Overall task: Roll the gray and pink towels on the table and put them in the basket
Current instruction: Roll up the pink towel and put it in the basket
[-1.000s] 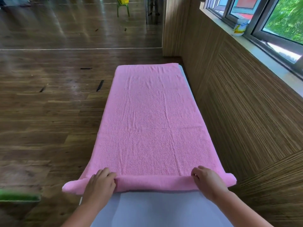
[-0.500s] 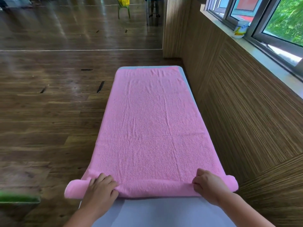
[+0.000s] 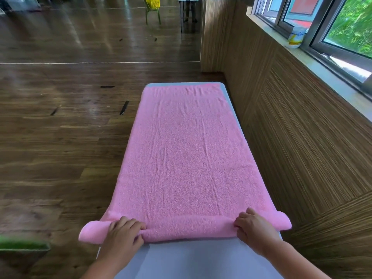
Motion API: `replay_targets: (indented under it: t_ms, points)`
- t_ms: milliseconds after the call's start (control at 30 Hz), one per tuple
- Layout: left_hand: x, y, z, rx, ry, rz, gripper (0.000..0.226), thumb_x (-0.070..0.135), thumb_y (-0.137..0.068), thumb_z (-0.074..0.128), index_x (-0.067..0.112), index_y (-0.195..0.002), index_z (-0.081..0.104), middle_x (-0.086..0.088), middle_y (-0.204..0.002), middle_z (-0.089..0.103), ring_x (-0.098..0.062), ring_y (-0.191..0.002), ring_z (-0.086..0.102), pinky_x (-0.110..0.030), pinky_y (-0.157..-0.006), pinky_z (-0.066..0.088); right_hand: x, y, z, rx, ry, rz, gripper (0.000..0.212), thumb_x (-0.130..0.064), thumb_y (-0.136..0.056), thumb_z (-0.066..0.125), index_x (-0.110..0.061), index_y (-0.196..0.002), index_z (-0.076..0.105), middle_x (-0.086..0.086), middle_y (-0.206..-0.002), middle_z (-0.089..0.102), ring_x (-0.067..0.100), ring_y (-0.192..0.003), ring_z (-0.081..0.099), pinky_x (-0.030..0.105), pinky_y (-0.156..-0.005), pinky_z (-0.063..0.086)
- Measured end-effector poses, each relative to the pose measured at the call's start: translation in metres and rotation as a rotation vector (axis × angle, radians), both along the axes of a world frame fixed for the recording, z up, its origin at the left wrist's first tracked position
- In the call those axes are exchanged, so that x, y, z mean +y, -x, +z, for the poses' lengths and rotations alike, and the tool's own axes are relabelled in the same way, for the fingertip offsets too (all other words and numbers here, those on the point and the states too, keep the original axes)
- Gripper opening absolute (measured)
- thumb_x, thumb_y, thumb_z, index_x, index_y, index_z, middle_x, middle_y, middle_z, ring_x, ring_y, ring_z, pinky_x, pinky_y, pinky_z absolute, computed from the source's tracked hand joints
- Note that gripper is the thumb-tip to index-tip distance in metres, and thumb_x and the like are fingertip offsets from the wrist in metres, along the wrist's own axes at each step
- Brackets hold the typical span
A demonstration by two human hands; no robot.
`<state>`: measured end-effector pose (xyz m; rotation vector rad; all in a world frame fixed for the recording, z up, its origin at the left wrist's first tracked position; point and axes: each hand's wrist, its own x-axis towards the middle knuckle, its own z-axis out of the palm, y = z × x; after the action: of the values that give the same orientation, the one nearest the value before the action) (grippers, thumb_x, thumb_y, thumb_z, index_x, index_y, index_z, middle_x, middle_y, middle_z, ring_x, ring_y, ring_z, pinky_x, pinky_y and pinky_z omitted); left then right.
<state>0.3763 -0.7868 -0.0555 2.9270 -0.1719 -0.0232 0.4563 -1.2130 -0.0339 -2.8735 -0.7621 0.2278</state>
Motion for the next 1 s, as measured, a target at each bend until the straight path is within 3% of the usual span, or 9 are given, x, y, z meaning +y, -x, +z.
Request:
replay_targets:
  t_ms: [100,233,333,433,533,633,733,867,1000]
  points:
    - [0.003,-0.001,-0.001,-0.051,-0.023,-0.038,0.013,0.038,-0.069,0.049,0.036,-0.075,0.061,0.023,-0.076,0.055,-0.005,-0.084,0.042,-0.029,-0.066,0.038,0.001,-0.002,0.009,0.106,0.011,-0.007,0.023,-0.033,-0.088,0.050,-0.024,-0.085,0.071,-0.010,-0.086,0.061,0.008,-0.079,0.043,0.021,-0.057,0.031]
    - [0.003,-0.010,0.003,-0.081,-0.038,0.006,0.016,0.041,-0.076,0.048,0.038,-0.079,0.063,0.021,-0.082,0.051,-0.009,-0.082,0.048,-0.032,-0.064,0.038,0.008,-0.011,0.013,0.163,0.008,-0.105,0.026,-0.027,-0.096,0.046,-0.023,-0.094,0.071,-0.008,-0.090,0.052,0.013,-0.076,0.054,0.016,-0.051,0.025]
    - [-0.003,-0.017,0.003,-0.097,0.106,0.104,0.025,0.037,-0.085,0.042,0.033,-0.087,0.066,0.014,-0.087,0.052,-0.015,-0.079,0.056,-0.037,-0.064,0.051,0.011,-0.011,0.007,0.094,-0.045,-0.187,0.024,-0.016,-0.098,0.048,-0.025,-0.107,0.068,-0.008,-0.100,0.058,0.017,-0.081,0.063,0.019,-0.057,0.039]
    - [-0.010,-0.009,-0.001,-0.055,0.219,0.081,0.025,0.036,-0.090,0.040,0.033,-0.097,0.064,0.019,-0.099,0.053,-0.006,-0.089,0.054,-0.027,-0.075,0.049,0.002,-0.001,0.006,0.092,-0.159,-0.188,0.023,-0.024,-0.092,0.051,-0.026,-0.111,0.063,-0.006,-0.103,0.062,0.020,-0.089,0.064,0.036,-0.071,0.051]
    - [-0.008,0.000,-0.004,0.010,0.125,0.009,0.042,0.042,-0.075,0.052,0.033,-0.112,0.068,0.022,-0.112,0.060,-0.002,-0.099,0.049,-0.020,-0.082,0.044,-0.008,0.010,0.003,0.105,-0.142,-0.053,0.037,-0.040,-0.079,0.059,-0.029,-0.114,0.063,-0.017,-0.108,0.065,0.007,-0.099,0.059,0.028,-0.081,0.053]
    - [-0.006,-0.001,0.001,0.046,0.037,-0.004,0.046,0.039,-0.069,0.048,0.038,-0.109,0.071,0.022,-0.100,0.065,-0.009,-0.090,0.054,-0.024,-0.067,0.043,-0.010,0.007,-0.008,0.015,-0.110,-0.004,0.020,-0.032,-0.074,0.069,-0.031,-0.094,0.069,-0.020,-0.089,0.068,0.009,-0.087,0.058,0.030,-0.069,0.055]
    - [-0.007,-0.004,0.005,0.003,-0.009,-0.029,0.034,0.035,-0.069,0.046,0.036,-0.090,0.072,0.022,-0.082,0.060,-0.008,-0.083,0.046,-0.024,-0.060,0.033,-0.005,-0.004,0.000,-0.038,-0.012,0.012,0.010,-0.033,-0.073,0.069,-0.032,-0.083,0.071,-0.021,-0.073,0.066,0.009,-0.076,0.051,0.024,-0.058,0.042]
    - [-0.005,-0.009,0.004,-0.008,0.018,0.017,0.023,0.032,-0.078,0.049,0.033,-0.086,0.071,0.019,-0.088,0.050,-0.008,-0.084,0.045,-0.026,-0.063,0.041,0.000,-0.012,0.008,0.091,-0.050,-0.046,0.021,-0.027,-0.091,0.053,-0.027,-0.100,0.072,-0.012,-0.095,0.067,0.014,-0.086,0.057,0.031,-0.068,0.045]
    - [-0.009,-0.015,0.003,-0.023,0.186,0.123,0.018,0.018,-0.089,0.064,0.034,-0.098,0.062,0.017,-0.100,0.047,-0.009,-0.089,0.053,-0.032,-0.069,0.053,0.005,-0.005,0.000,0.058,-0.110,-0.148,0.016,-0.015,-0.091,0.058,-0.027,-0.099,0.064,-0.010,-0.097,0.058,0.018,-0.079,0.062,0.037,-0.064,0.051]
